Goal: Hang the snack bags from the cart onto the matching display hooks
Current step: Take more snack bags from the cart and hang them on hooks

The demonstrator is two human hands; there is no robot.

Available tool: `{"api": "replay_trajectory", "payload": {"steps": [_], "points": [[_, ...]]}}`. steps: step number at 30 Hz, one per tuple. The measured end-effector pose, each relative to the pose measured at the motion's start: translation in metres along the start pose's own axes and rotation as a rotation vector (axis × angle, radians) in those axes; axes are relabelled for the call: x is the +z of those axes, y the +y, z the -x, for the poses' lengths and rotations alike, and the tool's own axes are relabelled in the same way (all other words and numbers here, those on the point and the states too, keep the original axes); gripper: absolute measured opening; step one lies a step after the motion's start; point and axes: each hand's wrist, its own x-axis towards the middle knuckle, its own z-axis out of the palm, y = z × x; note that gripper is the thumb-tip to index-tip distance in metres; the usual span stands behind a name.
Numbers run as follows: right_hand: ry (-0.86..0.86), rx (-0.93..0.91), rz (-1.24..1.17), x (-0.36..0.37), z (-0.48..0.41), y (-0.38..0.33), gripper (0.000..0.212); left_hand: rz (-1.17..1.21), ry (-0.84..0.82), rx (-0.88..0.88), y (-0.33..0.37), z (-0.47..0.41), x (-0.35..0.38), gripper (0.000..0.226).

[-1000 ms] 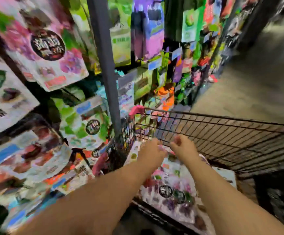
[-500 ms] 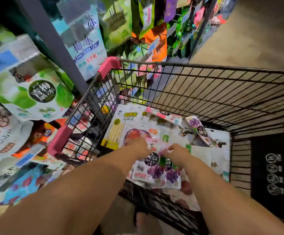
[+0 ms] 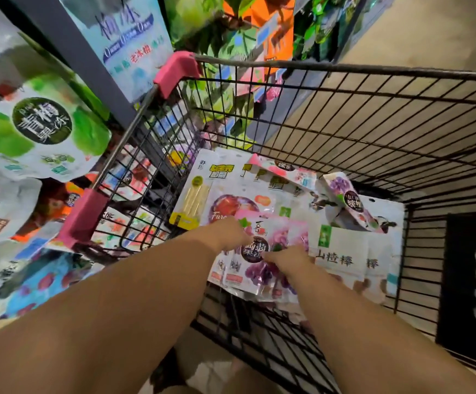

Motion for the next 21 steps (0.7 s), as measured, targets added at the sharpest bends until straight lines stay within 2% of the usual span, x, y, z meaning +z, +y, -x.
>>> {"api": "replay_trajectory", "payload": {"steps": [4, 5, 6, 8, 9, 11, 13, 14, 16, 17, 19, 21], "points": [[-0.111, -0.062, -0.003, 0.003, -0.002, 0.002, 0.02, 0.152, 0.051, -0.066, -0.001, -0.002, 0.001, 0.039], [-0.129, -0.093, -0.075, 0.001, 0.0, 0.0, 0.011, 0.213, 0.06, -0.085, -0.001, 0.001, 0.0, 0.035], [-0.157, -0.114, -0.186, -0.001, 0.004, -0.004, 0.004, 0.303, 0.072, -0.103, -0.003, 0.0, 0.0, 0.041], [-0.207, -0.154, -0.421, -0.01, 0.013, -0.014, 0.006, 0.498, 0.096, -0.147, -0.008, -0.001, -0.002, 0.085], [-0.247, -0.172, -0.54, -0.016, 0.017, -0.018, 0.01, 0.59, 0.1, -0.127, -0.01, 0.0, -0.005, 0.094], [-0.384, -0.201, -0.735, -0.027, 0.031, -0.028, 0.017, 0.751, 0.064, -0.06, -0.007, 0.008, -0.012, 0.094], [-0.502, -0.251, -0.797, -0.038, 0.044, -0.037, 0.025, 0.887, 0.003, -0.029, -0.007, 0.014, -0.02, 0.103], [-0.534, -0.278, -0.781, -0.042, 0.049, -0.041, 0.027, 0.931, -0.029, -0.016, -0.008, 0.016, -0.025, 0.09], [-0.53, -0.32, -0.741, -0.048, 0.051, -0.048, 0.027, 0.985, -0.097, 0.03, -0.008, 0.021, -0.032, 0.038], [-0.511, -0.331, -0.725, -0.05, 0.05, -0.05, 0.028, 0.991, -0.093, 0.041, -0.007, 0.025, -0.035, 0.025], [-0.495, -0.318, -0.715, -0.054, 0.047, -0.052, 0.042, 1.019, 0.001, 0.077, -0.005, 0.03, -0.038, 0.014], [-0.358, -0.244, -0.628, -0.052, 0.039, -0.048, 0.054, 1.04, 0.094, 0.107, -0.004, 0.029, -0.038, 0.016]]}}
